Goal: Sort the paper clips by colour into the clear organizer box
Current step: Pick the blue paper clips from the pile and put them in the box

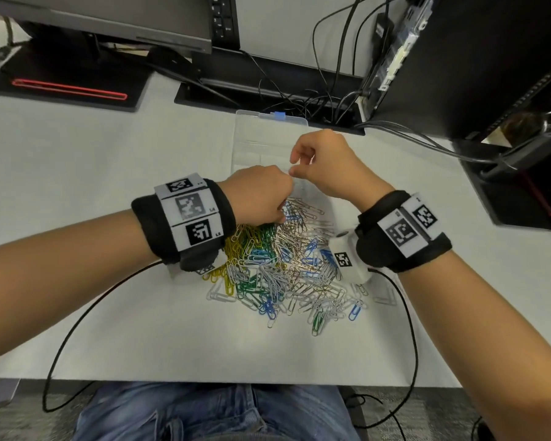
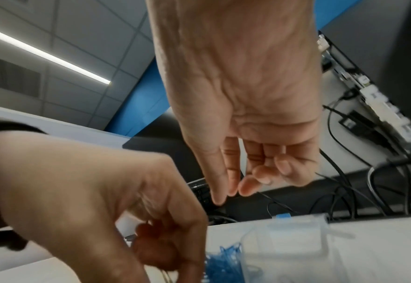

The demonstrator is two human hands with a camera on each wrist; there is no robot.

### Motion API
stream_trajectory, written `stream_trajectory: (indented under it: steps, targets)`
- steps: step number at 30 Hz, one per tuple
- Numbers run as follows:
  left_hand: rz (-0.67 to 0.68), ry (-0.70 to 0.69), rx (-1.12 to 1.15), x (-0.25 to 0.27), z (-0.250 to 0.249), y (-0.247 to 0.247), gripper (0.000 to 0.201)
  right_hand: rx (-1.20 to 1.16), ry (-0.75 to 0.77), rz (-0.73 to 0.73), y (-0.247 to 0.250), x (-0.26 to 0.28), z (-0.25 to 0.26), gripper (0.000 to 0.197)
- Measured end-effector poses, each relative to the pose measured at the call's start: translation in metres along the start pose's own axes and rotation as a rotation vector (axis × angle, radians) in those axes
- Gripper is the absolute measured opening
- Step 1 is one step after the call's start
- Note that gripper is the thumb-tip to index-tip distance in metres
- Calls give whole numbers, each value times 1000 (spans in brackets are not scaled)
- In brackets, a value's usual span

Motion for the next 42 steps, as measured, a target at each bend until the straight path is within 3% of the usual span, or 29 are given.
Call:
stream_trajectory:
  steps: [2,7,10,13,15,17,19,23,27,31,34,39,42]
  targets:
    - [10,2,-27,-1,-4,-3,24,55,-41,74,2,13,0,11]
    - [77,-48,-14,-3,-4,-8,12,152,-210,518,-4,70,3,18]
    - [105,-57,69,-3,1,-8,16,173,-248,607,-12,85,2,30]
    - [84,-69,229,-2,10,0,17,205,-227,628,-23,84,2,22]
    - [48,-62,333,0,17,7,8,191,-199,615,-28,80,1,11]
    - [18,-33,449,2,26,11,1,164,-178,589,-26,76,2,12]
    - [14,5,582,3,34,14,4,100,-173,527,-19,72,3,18]
    - [48,43,695,4,38,17,7,-136,-202,349,-4,67,-3,8]
    - [-81,43,612,-1,40,23,7,-400,-255,254,1,68,-13,4]
    - [-246,60,465,-11,42,33,7,-491,-263,141,2,66,-21,8]
    - [-271,62,373,-18,40,35,8,-526,-255,73,3,59,-22,6]
    - [-246,78,261,-25,43,31,21,-417,-128,-101,10,30,-9,8]
    - [-292,79,268,-19,45,33,22,-290,-38,-123,9,6,2,9]
Point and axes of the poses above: each hand's wrist, its own x-axis away from the middle knuckle, its own y-axis out of the back of the hand, z = x × y, the point moved 4 cm from there along -x, towards the middle knuckle, and after that the axes turned 11 degrees about y, right-handed, at the moved point
